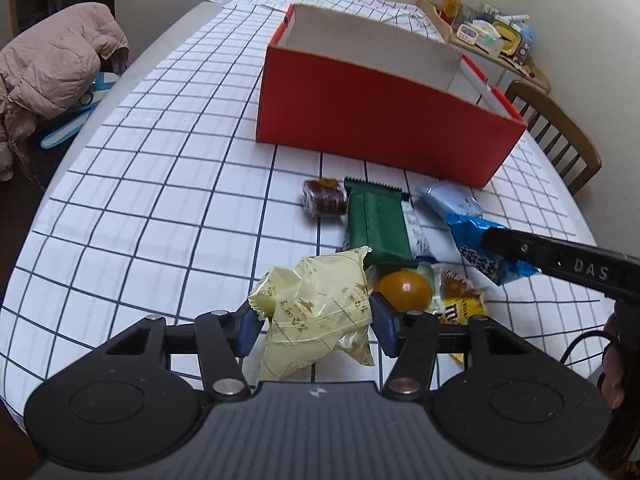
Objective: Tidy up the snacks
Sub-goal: 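Grasp pale yellow bag with left tool while right tool grasps blue cookie packet, then lower both packets into the red box and open both tools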
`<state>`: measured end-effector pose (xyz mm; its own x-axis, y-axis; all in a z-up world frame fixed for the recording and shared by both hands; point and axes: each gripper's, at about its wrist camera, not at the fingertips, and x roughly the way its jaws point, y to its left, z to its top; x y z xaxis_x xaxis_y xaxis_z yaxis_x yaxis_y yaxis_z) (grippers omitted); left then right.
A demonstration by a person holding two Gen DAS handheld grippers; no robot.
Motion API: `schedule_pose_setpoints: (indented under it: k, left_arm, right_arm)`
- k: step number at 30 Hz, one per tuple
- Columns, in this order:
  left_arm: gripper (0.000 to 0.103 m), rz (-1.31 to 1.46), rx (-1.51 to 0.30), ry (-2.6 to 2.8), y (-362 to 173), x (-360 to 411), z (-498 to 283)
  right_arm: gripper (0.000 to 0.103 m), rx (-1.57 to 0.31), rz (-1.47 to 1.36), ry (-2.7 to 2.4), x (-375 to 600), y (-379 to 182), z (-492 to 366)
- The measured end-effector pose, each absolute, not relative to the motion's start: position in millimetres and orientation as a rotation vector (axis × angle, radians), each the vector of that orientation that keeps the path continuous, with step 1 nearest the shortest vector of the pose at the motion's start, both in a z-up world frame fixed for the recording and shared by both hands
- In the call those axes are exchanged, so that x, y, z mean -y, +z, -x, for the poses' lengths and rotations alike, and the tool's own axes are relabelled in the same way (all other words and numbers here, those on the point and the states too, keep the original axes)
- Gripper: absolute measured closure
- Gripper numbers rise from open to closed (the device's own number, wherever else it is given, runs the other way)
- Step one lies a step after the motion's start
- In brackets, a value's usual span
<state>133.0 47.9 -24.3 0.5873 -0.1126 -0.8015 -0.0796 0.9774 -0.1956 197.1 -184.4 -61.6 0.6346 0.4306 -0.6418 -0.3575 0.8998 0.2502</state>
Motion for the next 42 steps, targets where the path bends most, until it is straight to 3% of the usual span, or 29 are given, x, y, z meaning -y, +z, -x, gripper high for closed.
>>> schedule_pose_setpoints:
  k: [28,42]
  left_arm:
    - [0.047,0.115,-0.738,-0.006,78.1,-37.5,-205.7]
    - [0.047,0.050,-0.758,-0.004,87.8,-21.7,-278.4]
  right_arm:
    - [0.068,-0.553,-0.084,0.411,195.7,23.5,-224.9]
    - [0.068,-0.537,-0.046,0.348,192.0,38.1,-278.8]
